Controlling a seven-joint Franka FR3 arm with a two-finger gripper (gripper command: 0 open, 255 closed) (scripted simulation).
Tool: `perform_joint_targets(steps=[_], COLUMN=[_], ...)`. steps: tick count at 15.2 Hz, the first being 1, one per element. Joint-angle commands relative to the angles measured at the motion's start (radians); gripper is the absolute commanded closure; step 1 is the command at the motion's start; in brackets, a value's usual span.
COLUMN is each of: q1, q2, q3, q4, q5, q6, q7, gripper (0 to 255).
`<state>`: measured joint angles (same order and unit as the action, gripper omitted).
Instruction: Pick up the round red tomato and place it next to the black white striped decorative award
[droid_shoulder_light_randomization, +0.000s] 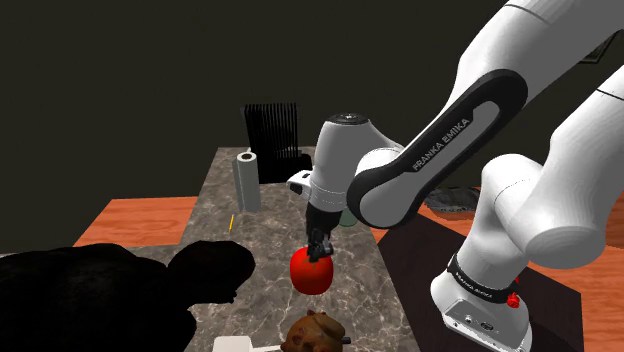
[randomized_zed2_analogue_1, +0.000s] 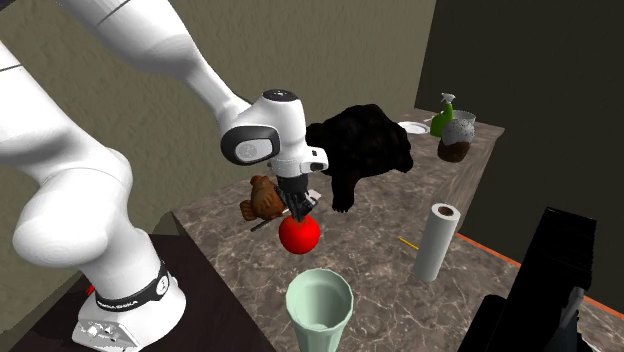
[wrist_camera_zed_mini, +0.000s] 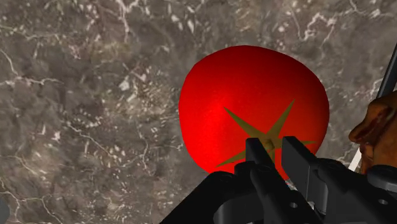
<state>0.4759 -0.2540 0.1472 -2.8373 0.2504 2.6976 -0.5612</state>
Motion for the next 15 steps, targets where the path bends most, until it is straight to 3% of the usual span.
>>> perform_joint_targets(steps=[1,7,15], q1=[0.000,0.000,-0.012], q2=[0.000,0.000,-0.124], q3=[0.000,0.000,-0.001], q4=[0.000,0.000,0.029], q5=[0.000,0.000,-0.025], q6=[0.000,0.000,-0.152], q7=[0.000,0.000,0.024], gripper=[255,255,255])
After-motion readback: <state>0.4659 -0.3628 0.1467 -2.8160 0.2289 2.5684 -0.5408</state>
